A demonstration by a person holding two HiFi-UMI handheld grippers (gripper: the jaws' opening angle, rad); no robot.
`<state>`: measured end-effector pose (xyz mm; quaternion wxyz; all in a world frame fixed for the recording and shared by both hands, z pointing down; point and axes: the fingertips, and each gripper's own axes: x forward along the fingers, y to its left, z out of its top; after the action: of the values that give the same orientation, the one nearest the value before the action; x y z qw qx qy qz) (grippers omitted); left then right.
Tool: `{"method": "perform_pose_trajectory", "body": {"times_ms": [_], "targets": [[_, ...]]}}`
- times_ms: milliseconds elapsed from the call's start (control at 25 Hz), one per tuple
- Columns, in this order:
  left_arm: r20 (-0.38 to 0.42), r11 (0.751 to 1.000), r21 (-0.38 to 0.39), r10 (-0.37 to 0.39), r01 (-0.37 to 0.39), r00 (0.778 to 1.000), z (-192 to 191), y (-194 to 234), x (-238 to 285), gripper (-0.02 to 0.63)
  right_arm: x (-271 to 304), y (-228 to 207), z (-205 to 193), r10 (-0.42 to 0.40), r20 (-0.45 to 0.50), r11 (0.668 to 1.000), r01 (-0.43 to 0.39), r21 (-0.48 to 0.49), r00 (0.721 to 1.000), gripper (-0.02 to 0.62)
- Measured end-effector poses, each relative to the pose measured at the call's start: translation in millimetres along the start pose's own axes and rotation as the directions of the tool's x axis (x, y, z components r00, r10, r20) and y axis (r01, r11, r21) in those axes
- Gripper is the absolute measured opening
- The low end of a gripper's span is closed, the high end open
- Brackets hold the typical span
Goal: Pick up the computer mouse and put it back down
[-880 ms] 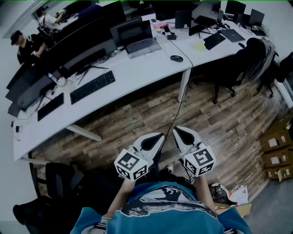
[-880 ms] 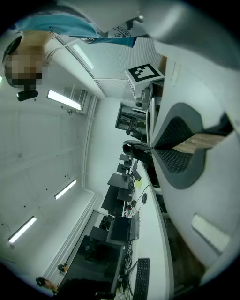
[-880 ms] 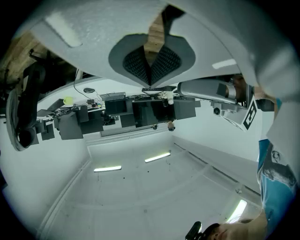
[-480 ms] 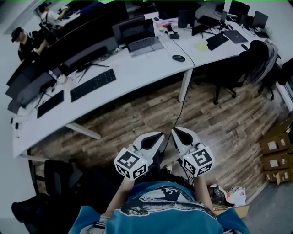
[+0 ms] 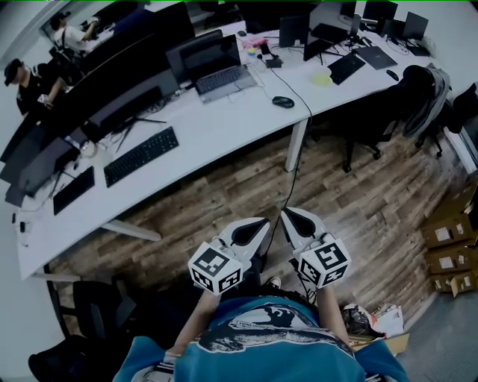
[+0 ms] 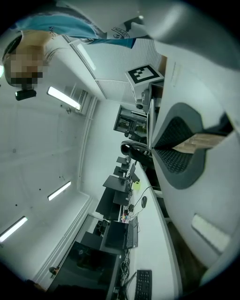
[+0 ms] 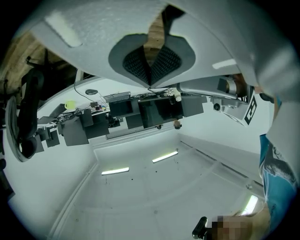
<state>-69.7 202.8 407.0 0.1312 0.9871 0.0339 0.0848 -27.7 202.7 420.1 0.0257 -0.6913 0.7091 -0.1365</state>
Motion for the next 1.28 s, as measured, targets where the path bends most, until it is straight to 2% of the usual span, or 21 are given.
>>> {"method": "perform_pose_trajectory", "body": {"times_ms": [160, 360, 840, 1280], "targets": [[-0.003, 1.000, 0.025, -0.018, 0.018, 1.000, 19, 37, 13, 0.014, 38, -17, 15, -0.010, -0.001, 1.000, 0.010, 0.004, 1.000, 0.002], [0.021, 0.999, 0.016, -0.029, 0.029, 0.999, 48, 88, 24, 0.014, 84, -34, 34, -0.030, -0.009, 1.000, 0.030, 0.001, 1.000, 0.002], [0.016, 0.997, 0.007, -0.072, 0.072, 0.997, 81, 204, 34, 0.014, 189, -55, 49, -0.096, -0.031, 0.995, 0.096, 0.012, 0.995, 0.002], [-0.002, 0.992, -0.054, -0.112, 0.112, 0.994, 74, 237, 62, 0.014, 210, -90, 41, -0.154, -0.101, 0.987, 0.157, 0.022, 0.983, 0.002]]}}
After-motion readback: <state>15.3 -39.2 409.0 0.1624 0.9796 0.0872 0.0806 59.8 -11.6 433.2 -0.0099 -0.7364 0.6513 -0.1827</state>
